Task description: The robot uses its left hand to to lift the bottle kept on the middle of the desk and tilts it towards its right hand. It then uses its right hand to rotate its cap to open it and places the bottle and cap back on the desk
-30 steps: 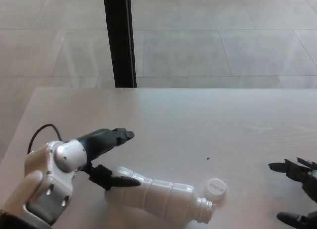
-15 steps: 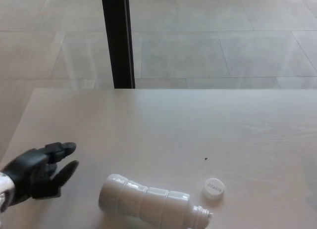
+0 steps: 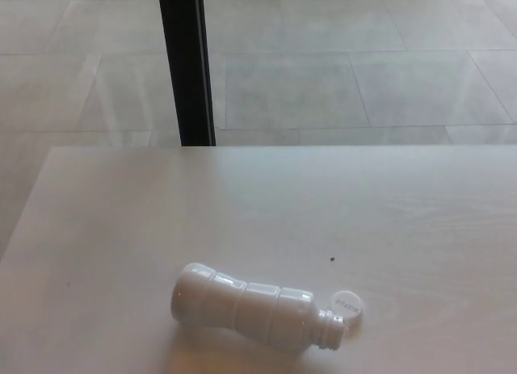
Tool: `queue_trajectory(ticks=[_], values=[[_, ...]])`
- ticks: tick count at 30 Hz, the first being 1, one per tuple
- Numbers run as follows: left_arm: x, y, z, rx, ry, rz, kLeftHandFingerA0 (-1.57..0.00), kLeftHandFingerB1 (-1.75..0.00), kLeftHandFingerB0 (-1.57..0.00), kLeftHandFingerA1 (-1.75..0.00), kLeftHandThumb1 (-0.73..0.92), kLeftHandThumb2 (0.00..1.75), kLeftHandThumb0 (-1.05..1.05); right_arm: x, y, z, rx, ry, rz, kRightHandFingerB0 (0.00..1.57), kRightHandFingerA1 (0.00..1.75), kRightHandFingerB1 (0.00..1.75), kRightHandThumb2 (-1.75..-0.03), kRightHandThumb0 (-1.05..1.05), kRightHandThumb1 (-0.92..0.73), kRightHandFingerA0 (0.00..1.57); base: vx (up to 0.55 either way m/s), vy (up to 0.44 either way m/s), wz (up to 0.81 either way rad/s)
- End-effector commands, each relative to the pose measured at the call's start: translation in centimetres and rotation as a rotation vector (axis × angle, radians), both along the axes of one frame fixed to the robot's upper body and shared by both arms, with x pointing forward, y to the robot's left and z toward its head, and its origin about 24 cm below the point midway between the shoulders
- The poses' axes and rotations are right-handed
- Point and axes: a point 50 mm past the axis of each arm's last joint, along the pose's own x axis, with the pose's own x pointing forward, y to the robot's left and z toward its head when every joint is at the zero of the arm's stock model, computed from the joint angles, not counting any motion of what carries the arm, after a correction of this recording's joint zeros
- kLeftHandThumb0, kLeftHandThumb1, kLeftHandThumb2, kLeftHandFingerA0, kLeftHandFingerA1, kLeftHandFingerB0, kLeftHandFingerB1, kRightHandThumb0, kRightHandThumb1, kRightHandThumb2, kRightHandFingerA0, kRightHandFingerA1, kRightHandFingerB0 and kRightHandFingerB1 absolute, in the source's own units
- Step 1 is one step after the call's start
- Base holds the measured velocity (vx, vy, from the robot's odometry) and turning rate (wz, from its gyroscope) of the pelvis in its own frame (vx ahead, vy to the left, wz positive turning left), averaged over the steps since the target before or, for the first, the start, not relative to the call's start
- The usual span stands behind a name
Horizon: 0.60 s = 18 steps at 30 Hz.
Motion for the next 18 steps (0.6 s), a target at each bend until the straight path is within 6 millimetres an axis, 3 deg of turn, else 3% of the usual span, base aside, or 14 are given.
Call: queue_trajectory(ticks=[1,2,3,5,6,8,9,10,11,13,15,16,17,18], values=[[-22.9,6.3,-6.9,-0.448,-0.426,1.605,0.00,-0.30,-0.06,-0.39,0.62,1.00,-0.70,-16.6,-9.1,-3.6,0.697,-0.975,-1.043,0.34,0.61,0.38,-0.60,-0.37,-0.68,0.35,0.00,0.000,0.00],[-23.2,6.1,-7.1,-0.446,-0.414,1.617,-0.07,-0.33,-0.14,-0.38,0.85,0.65,-0.63,-16.5,-8.8,-4.1,0.714,-0.964,-1.055,0.35,0.90,0.36,-0.59,-0.38,-0.68,0.44,0.00,0.000,0.00],[-23.5,5.7,-7.3,-0.441,-0.399,1.631,-0.07,-0.33,-0.14,-0.38,0.85,0.65,-0.63,-16.4,-8.4,-4.8,0.735,-0.949,-1.069,0.35,0.90,0.36,-0.59,-0.38,-0.68,0.44,0.00,0.000,0.00],[-24.2,5.0,-8.0,-0.422,-0.334,1.596,-0.03,-0.31,-0.11,-0.36,0.89,0.66,-0.64,-15.9,-7.6,-6.4,0.795,-0.922,-1.098,0.38,0.65,0.35,-0.61,-0.37,-0.69,0.38,0.00,0.000,0.00],[-24.3,4.7,-8.3,-0.434,-0.334,1.606,-0.04,-0.25,-0.07,-0.28,0.86,0.68,-0.63,-15.8,-7.3,-7.0,0.795,-0.897,-1.114,0.38,0.74,0.35,-0.60,-0.38,-0.68,0.47,0.00,0.000,0.00],[-24.6,3.9,-9.2,-0.464,-0.293,1.649,-0.08,-0.26,-0.12,-0.33,0.78,0.65,-0.61,-15.6,-6.2,-8.8,0.832,-0.826,-1.143,0.37,0.64,0.35,-0.60,-0.38,-0.69,0.41,0.00,0.000,0.00],[-24.7,3.6,-9.4,-0.433,-0.242,1.611,-0.05,-0.38,-0.06,-0.44,0.63,0.94,-0.69,-15.5,-5.8,-9.5,0.859,-0.800,-1.142,0.31,0.48,0.34,-0.61,-0.36,-0.72,0.27,0.00,0.000,0.00],[-24.9,3.1,-9.8,-0.390,-0.166,1.550,-0.05,-0.38,-0.06,-0.44,0.63,0.94,-0.69,-15.4,-5.1,-10.6,0.899,-0.760,-1.140,0.31,0.48,0.34,-0.61,-0.36,-0.72,0.27,0.00,0.000,0.00],[-24.9,3.0,-9.9,-0.379,-0.133,1.530,-0.02,-0.48,0.00,-0.52,0.55,1.10,-0.35,-15.4,-4.9,-11.0,0.902,-0.732,-1.150,0.33,0.50,0.34,-0.61,-0.36,-0.70,0.34,0.00,0.000,0.00],[-25.2,1.9,-10.7,-0.325,0.068,1.341,-0.02,-0.49,0.00,-0.52,0.55,1.11,-0.35,-15.8,-2.6,-13.7,0.890,-0.448,-1.113,0.32,0.45,0.31,-0.62,-0.37,-0.73,0.35,0.00,0.000,0.00],[-25.5,1.3,-11.0,-0.259,0.200,1.211,-0.02,-0.49,0.00,-0.51,0.57,1.12,-0.35,-16.0,-1.5,-14.9,0.890,-0.343,-1.070,0.32,0.43,0.32,-0.62,-0.36,-0.73,0.33,0.00,0.000,0.00],[-25.8,0.8,-11.2,-0.240,0.267,1.113,-0.01,-0.50,0.00,-0.51,0.57,1.11,-0.35,-16.1,-0.9,-15.6,0.889,-0.301,-1.078,0.29,0.74,0.45,-0.83,-0.45,-0.55,0.51,0.00,0.000,0.00],[-26.0,0.5,-11.3,-0.200,0.330,1.030,-0.01,-0.49,0.00,-0.51,0.55,1.10,-0.36,-16.1,-0.6,-15.8,0.899,-0.300,-1.071,0.37,0.54,0.32,-0.60,-0.38,-0.67,0.44,0.00,0.000,0.00],[-25.9,0.2,-11.6,-0.112,0.471,0.884,-0.26,-0.44,-0.18,-0.49,0.63,0.92,-0.70,-15.9,-0.2,-16.2,0.914,-0.279,-1.044,0.35,0.53,0.32,-0.60,-0.39,-0.68,0.48,0.00,0.000,0.00]])
